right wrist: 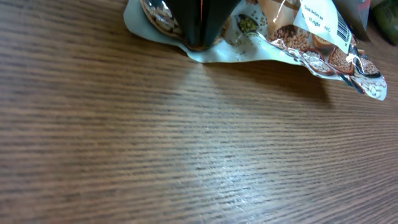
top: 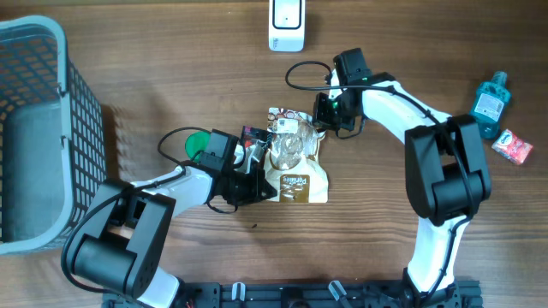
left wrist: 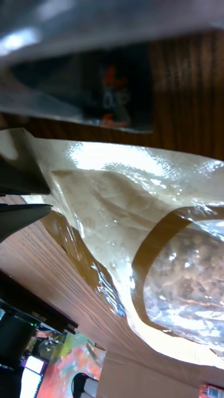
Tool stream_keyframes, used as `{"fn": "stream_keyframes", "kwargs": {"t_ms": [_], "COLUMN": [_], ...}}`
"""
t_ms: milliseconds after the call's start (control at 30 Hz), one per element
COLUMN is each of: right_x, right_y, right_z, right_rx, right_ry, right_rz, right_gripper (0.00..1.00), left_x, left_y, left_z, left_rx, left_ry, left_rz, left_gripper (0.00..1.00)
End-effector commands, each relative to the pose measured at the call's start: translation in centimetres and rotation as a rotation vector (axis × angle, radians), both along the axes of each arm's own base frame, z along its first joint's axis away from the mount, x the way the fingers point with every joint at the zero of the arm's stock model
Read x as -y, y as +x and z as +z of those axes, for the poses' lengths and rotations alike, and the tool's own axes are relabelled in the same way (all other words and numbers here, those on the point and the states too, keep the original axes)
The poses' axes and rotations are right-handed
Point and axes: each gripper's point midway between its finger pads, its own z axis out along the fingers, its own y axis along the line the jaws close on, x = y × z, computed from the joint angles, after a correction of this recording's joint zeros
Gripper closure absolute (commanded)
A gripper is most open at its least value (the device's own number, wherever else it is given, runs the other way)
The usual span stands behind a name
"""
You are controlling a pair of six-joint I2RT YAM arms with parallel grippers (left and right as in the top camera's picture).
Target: Scan the item barcode
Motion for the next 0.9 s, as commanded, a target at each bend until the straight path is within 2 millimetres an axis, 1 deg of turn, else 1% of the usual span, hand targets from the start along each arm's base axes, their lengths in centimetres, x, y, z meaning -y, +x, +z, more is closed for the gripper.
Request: {"fn": "stream_keyframes", "kwargs": {"t_ms": [0, 33, 67, 167, 233, 267, 367, 433, 467, 567, 633, 667, 733, 767, 800, 867], "right_x": [2.9, 3.7, 4.0, 4.7, 5.9, 6.2, 6.5, 6.3, 6.1, 5.8, 6.0, 6.1, 6.1, 6.2, 6.4, 6.5], "right_y": [-1.8, -1.6, -1.4, -0.9, -0.8, -0.8, -0.5, 0.2, 0.7, 2.0, 2.8, 2.9, 2.4, 1.8, 0.9, -0.6], "right_z": [-5.4, -5.5, -5.6, -5.8, -6.2, -6.3, -6.5, -5.9, -5.1, -0.8, 2.7, 4.6, 7.7, 9.2, 10.3, 11.7], "right_rx": [-0.079, -0.067, -0.054, -0.026, -0.035, -0.04, -0.021, 0.005, 0.018, 0.043, 0.087, 0.107, 0.135, 0.142, 0.136, 0.115], "right_ry": [-0.181, -0.223, -0.24, -0.257, -0.286, -0.287, -0.29, -0.288, -0.288, -0.283, -0.295, -0.297, -0.29, -0.284, -0.286, -0.281], "right_rz": [0.004, -0.002, 0.009, 0.048, 0.028, 0.024, 0.057, 0.084, 0.101, 0.094, 0.083, 0.079, 0.074, 0.076, 0.077, 0.084], "right_gripper": [0.96, 0.95, 0.95, 0.95, 0.95, 0.96, 0.95, 0.95, 0.95, 0.96, 0.95, 0.95, 0.95, 0.95, 0.96, 0.96], "left_x": [-4.5, -4.7, -5.0, -5.3, -5.4, -5.5, -5.5, -5.5, -5.5, -5.5, -5.5, -5.5, -5.5, -5.5, -5.5, -5.5], "left_y": [-3.2, -3.3, -3.5, -4.0, -4.4, -4.5, -4.5, -4.5, -4.5, -4.5, -4.5, -4.5, -4.5, -4.5, -4.5, -4.5], "left_z": [-5.5, -5.6, -5.7, -5.8, -5.9, -5.9, -5.9, -5.9, -5.9, -5.9, -5.9, -5.9, -5.9, -5.9, -5.9, -5.9], "left_rx": [-0.106, -0.109, -0.115, -0.137, -0.152, -0.156, -0.159, -0.159, -0.161, -0.17, -0.169, -0.169, -0.17, -0.169, -0.169, -0.169], "left_ry": [0.271, 0.283, 0.301, 0.317, 0.323, 0.324, 0.326, 0.325, 0.326, 0.326, 0.326, 0.327, 0.327, 0.327, 0.327, 0.327], "left_rz": [0.046, 0.048, 0.049, 0.047, 0.046, 0.049, 0.048, 0.048, 0.051, 0.063, 0.063, 0.063, 0.063, 0.063, 0.063, 0.063], "left_gripper": [0.96, 0.96, 0.96, 0.96, 0.96, 0.96, 0.96, 0.96, 0.96, 0.96, 0.96, 0.96, 0.96, 0.96, 0.96, 0.96]}}
